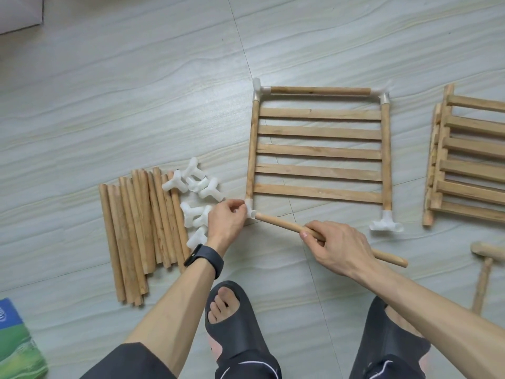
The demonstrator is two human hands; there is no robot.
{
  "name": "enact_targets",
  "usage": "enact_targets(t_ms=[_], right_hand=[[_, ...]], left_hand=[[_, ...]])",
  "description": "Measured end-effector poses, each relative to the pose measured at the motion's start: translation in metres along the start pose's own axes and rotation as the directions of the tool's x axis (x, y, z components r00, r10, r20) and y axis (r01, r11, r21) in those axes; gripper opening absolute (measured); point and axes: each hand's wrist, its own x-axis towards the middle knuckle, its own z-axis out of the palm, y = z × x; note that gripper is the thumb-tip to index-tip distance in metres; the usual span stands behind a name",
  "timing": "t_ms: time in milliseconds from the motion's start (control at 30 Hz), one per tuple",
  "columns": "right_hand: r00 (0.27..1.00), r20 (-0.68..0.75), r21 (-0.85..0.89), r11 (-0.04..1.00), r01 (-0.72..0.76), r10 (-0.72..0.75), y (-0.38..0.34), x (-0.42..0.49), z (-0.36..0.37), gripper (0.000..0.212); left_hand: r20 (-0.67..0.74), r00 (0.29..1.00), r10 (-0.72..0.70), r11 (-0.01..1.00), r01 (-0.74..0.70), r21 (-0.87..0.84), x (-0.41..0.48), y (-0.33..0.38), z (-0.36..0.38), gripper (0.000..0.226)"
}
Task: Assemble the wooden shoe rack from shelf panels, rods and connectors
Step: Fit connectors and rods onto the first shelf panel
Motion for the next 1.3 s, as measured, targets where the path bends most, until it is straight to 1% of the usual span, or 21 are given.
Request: enact_targets(t_ms=[100,167,233,300,333,433,500,567,633,700,767,800,867,900,1000,1067,1100,1167,1233,1300], right_hand=[[1.0,-0.023,-0.027,1.0,0.009,-0.01,-0.005,-0.005,0.002,0.031],[0.999,-0.046,-0.038,0.999,-0.005,0.003,-0.011,-0.005,0.002,0.031],[0.999,-0.037,-0.075,0.997,-0.015,0.012,-0.015,-0.005,-0.001,0.032],[0.999,-0.024,-0.144,0.989,-0.028,0.025,-0.019,-0.004,-0.007,0.035],[0.999,-0.032,-0.206,0.978,-0.023,0.017,-0.02,-0.004,-0.009,0.035],[0.995,-0.056,-0.388,0.92,0.053,-0.081,-0.029,-0.003,-0.011,0.037],[0.991,-0.024,-0.413,0.904,0.11,-0.131,-0.032,0.001,-0.014,0.036],[0.991,0.024,-0.372,0.919,0.131,-0.132,-0.027,0.009,-0.018,0.034],[0.99,0.108,-0.269,0.956,0.117,-0.091,-0.017,0.019,-0.019,0.034],[0.982,0.179,-0.164,0.983,0.088,-0.058,-0.013,0.023,-0.013,0.035],[0.971,0.24,-0.061,0.998,0.031,-0.015,-0.011,0.023,-0.005,0.026],[0.964,0.266,-0.02,1.0,-0.003,0.008,-0.011,0.024,-0.002,0.026],[0.958,0.285,0.009,0.999,-0.042,0.037,-0.008,0.028,-0.001,0.029],[0.961,0.273,0.0,0.999,-0.036,0.034,-0.007,0.031,0.0,0.03],[0.976,0.211,-0.068,0.996,0.058,-0.042,-0.009,0.035,0.003,0.028],[0.976,0.214,-0.064,0.996,0.059,-0.044,-0.011,0.039,0.003,0.033],[0.971,0.238,-0.04,0.999,0.027,-0.016,-0.011,0.042,0.001,0.035],[0.953,0.303,0.027,0.999,-0.037,0.027,-0.009,0.051,-0.003,0.032],[0.937,0.349,0.112,0.991,-0.073,0.03,-0.005,0.057,-0.005,0.029],[0.922,0.386,0.19,0.976,-0.108,0.027,-0.001,0.058,-0.004,0.03]], left_hand=[[0.013,1.0,0.005,1.0,-0.005,0.015,-0.003,-0.005,0.001,0.027],[-0.006,1.0,0.022,0.999,-0.022,0.032,-0.004,-0.006,0.002,0.026],[-0.032,0.999,0.015,0.999,-0.013,0.048,-0.006,-0.005,0.001,0.027],[-0.072,0.997,0.024,0.998,-0.02,0.059,-0.006,-0.002,0.001,0.029],[-0.092,0.995,0.042,0.997,-0.036,0.071,-0.007,-0.001,0.001,0.031],[-0.109,0.99,0.093,0.988,-0.078,0.134,-0.014,0.005,0.009,0.036],[-0.113,0.992,0.06,0.993,-0.048,0.106,-0.018,0.005,0.012,0.034],[-0.077,0.996,-0.048,0.999,0.046,-0.028,-0.017,0.001,0.011,0.032],[-0.014,0.991,-0.131,0.984,0.128,-0.123,-0.017,-0.002,0.01,0.032],[0.001,0.988,-0.155,0.98,0.154,-0.13,-0.021,-0.003,0.013,0.033],[-0.029,0.987,-0.155,0.98,0.15,-0.128,-0.023,-0.003,0.016,0.032],[-0.043,0.988,-0.145,0.983,0.139,-0.121,-0.023,-0.004,0.017,0.03],[-0.049,0.994,-0.099,0.993,0.095,-0.076,-0.019,-0.004,0.013,0.031],[-0.03,0.997,-0.064,0.998,0.064,-0.025,-0.015,-0.003,0.01,0.033],[0.07,0.997,0.012,0.977,-0.026,0.21,0.003,0.005,0.0,0.036],[0.118,0.993,0.014,0.958,-0.047,0.281,0.018,0.013,-0.002,0.035],[0.139,0.99,0.006,0.962,-0.043,0.268,0.024,0.016,-0.002,0.035],[0.168,0.985,-0.03,0.985,0.0,0.174,0.032,0.019,-0.001,0.031],[0.188,0.979,-0.072,0.996,0.061,0.062,0.033,0.018,-0.001,0.026],[0.228,0.967,-0.113,0.991,0.125,-0.042,0.033,0.015,-0.002,0.024]])
